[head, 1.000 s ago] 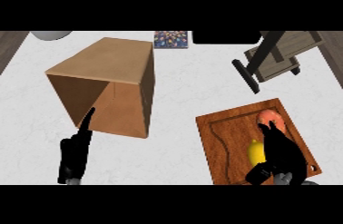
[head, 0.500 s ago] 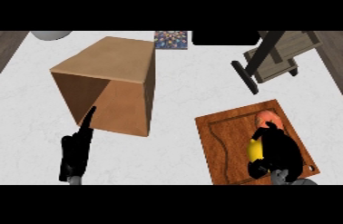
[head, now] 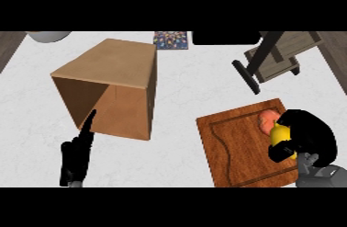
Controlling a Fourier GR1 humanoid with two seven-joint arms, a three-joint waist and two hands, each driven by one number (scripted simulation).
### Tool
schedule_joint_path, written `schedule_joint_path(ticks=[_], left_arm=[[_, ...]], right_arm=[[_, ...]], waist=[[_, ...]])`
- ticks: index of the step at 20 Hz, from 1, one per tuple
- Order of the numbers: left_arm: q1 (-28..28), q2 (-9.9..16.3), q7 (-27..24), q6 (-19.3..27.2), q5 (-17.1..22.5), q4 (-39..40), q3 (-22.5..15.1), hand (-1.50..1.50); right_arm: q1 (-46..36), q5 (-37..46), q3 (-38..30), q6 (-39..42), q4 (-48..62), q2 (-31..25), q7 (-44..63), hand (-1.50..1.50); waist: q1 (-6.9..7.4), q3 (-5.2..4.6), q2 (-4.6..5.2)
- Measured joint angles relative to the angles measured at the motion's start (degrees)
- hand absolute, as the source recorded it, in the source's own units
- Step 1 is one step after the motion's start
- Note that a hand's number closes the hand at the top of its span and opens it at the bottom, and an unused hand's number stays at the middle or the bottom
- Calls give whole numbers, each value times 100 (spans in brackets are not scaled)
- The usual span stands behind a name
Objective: Pick the lemon from the cutting board and place it in the tiered basket
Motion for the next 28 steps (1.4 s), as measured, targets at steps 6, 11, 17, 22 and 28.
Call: schedule_joint_path(ticks=[6, 11, 17, 22, 28], left_arm=[[27, -8, 85, 67, -71, -56, -11, 0], [58, 24, 185, 47, -32, -100, 39, 0], [60, 24, 193, 35, -47, -79, 46, 0], [77, 16, 105, 9, -72, -69, 36, 0], [14, 49, 143, -88, -79, -79, 11, 0]], right_arm=[[-633, -226, -1117, 129, -738, 15, 547, 150], [-1398, -98, -1913, 140, -1488, -24, 800, 150], [-2504, 205, -2442, 478, -2133, -549, 831, 150], [-3402, 270, -2605, 1010, -1954, -1054, 657, 150], [-4594, 423, -2785, 1496, -1071, -1431, 523, 150]], waist=[[-20, 10, -4], [-45, -2, -35], [-61, -14, -62], [-17, -26, -61], [86, -27, -28]])
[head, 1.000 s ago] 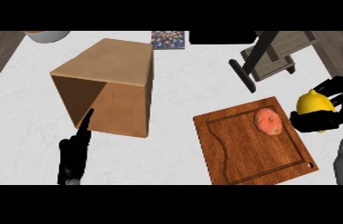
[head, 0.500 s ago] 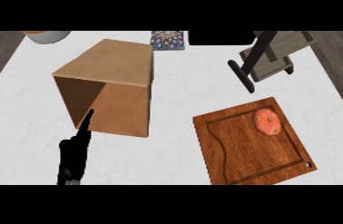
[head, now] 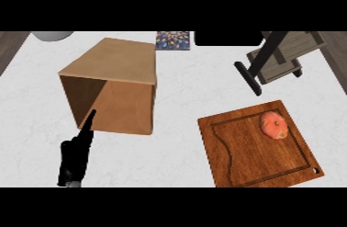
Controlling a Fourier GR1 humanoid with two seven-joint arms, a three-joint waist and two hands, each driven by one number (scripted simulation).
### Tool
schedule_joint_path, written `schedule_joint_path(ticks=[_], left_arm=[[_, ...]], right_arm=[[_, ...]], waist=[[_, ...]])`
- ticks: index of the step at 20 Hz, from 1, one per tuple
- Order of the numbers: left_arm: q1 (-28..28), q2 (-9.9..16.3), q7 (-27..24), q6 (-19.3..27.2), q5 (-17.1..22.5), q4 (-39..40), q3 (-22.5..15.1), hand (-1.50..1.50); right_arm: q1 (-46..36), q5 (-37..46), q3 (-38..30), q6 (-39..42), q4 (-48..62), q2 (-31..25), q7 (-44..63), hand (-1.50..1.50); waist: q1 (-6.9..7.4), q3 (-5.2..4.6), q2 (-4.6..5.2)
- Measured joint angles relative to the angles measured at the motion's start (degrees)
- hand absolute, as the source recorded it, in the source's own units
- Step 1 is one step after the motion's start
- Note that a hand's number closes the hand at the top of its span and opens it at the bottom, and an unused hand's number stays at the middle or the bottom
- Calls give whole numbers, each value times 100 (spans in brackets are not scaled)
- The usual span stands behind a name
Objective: Pick the lemon from the cutting board and place it in the tiered basket
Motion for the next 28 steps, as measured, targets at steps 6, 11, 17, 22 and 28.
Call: schedule_joint_path(ticks=[6, 11, 17, 22, 28], left_arm=[[-71, -52, 7, -31, -25, -13, -48, 0], [-78, -129, -4, 35, -86, -3, -77, 0], [-62, -76, 32, -44, -61, -73, -21, 0], [13, -77, 2, -113, -58, -131, -9, 0], [-130, -127, 38, -98, -96, -1, 55, 0]], right_arm=[[-1146, 390, -72, 303, 1280, -141, -110, 150], [-1983, 725, -210, 477, 2413, -197, -308, 150], [-2367, 1041, -408, 310, 3813, -149, -662, 150], [-2529, 1245, -477, -31, 4779, -76, -925, 150], [-2564, 1558, -550, -785, 5706, 81, -1039, 150]], waist=[[113, 11, 52], [140, 25, 76], [145, 39, 109], [134, 45, 116], [133, 53, 124]])
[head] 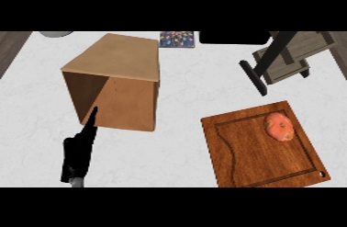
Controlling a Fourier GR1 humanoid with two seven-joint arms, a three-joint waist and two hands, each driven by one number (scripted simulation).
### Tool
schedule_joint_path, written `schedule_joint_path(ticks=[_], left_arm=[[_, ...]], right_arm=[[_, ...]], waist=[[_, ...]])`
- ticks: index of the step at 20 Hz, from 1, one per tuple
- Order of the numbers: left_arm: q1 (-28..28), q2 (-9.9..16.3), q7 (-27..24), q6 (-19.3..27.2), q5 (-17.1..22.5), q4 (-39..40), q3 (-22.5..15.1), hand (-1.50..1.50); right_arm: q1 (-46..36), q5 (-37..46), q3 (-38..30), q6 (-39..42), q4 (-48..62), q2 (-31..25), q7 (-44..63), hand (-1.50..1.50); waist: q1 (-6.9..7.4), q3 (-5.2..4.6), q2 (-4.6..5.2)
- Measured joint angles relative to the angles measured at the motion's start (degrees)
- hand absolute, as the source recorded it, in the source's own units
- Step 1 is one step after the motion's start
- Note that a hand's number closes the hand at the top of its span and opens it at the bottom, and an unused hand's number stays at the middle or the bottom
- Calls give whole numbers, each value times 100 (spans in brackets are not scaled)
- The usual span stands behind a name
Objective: Pick the lemon from the cutting board and place it in the tiered basket
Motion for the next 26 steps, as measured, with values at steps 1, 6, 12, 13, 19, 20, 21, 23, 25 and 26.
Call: schedule_joint_path(ticks=[1, 6, 12, 13, 19, 20, 21, 23, 25, 26], left_arm=[[18, 23, 12, -25, 10, -32, 16, 0], [38, -8, -82, -60, -7, -5, 36, 0], [43, -91, -62, 9, -107, -26, -28, 0], [49, -53, -84, -49, -61, -5, 20, 0], [53, -52, -152, -98, -33, 31, 88, 0], [37, -59, -108, -101, -18, 38, 102, 0], [38, -65, -98, -98, -22, 36, 105, 0], [41, -73, -65, -77, -26, 41, 124, 0], [57, -54, -84, -92, -6, 67, 170, 0], [112, -43, -124, -95, 3, 38, 189, 0]], right_arm=[[47, 21, -34, -153, 111, 31, -22, 150], [121, -1, -327, -1005, 695, 99, -129, 150], [159, -478, -1033, -2110, 894, 347, -156, -150], [157, -543, -1102, -2297, 882, 399, -197, -150], [182, -929, -1487, -3494, 778, 560, -611, -150], [182, -939, -1492, -3684, 740, 567, -686, -150], [188, -918, -1486, -3842, 709, 529, -731, -150], [160, -778, -1431, -4102, 581, 406, -693, -150], [203, -594, -1393, -4337, 405, 265, -608, -150], [233, -485, -1378, -4349, 305, 142, -520, -150]], waist=[[-2, -1, 0], [8, 3, 7], [19, 8, 11], [15, 9, 8], [-6, 13, -6], [-13, 13, -7], [-22, 12, -10], [-54, 10, -22], [-95, 9, -38], [-119, 6, -52]])
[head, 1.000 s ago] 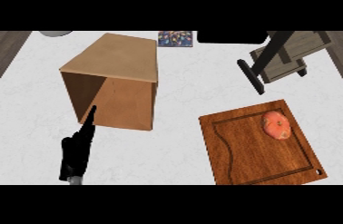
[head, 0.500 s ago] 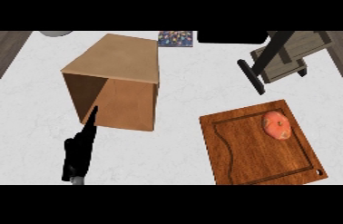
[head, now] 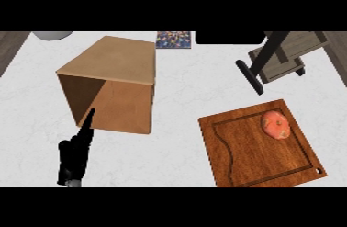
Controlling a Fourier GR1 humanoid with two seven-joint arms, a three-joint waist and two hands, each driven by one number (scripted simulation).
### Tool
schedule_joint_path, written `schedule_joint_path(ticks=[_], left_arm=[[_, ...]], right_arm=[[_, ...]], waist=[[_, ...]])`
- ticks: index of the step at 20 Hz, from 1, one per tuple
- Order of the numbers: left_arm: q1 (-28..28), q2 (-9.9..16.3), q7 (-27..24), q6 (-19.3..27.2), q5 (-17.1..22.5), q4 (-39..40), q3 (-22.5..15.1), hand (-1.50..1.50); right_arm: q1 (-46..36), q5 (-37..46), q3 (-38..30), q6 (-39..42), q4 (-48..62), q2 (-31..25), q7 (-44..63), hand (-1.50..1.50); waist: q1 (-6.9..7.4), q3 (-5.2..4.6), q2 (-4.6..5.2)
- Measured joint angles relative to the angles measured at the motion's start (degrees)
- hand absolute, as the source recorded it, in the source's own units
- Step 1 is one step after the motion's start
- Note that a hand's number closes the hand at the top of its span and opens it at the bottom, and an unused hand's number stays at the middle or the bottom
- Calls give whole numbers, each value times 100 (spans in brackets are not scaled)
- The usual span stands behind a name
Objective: Pick the lemon from the cutting board and place it in the tiered basket
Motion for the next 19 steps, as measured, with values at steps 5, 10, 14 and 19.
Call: schedule_joint_path(ticks=[5, 10, 14, 19], left_arm=[[127, 56, 104, 27, 3, -94, 63, 0], [251, 26, 16, 76, 17, -55, 131, 0], [361, 36, 16, 105, 35, -116, 184, 0], [456, 26, 52, 147, 43, -165, 215, 0]], right_arm=[[328, 348, -59, 187, -860, -459, 518, -150], [671, 237, -306, 980, -2146, -849, 885, -150], [1145, -82, -672, 1776, -3258, -1050, 1004, -150], [1517, -759, -1335, 2986, -4398, -1365, 1038, -150]], waist=[[-165, -5, -63], [-342, -4, -128], [-460, 0, -166], [-585, 2, -204]])
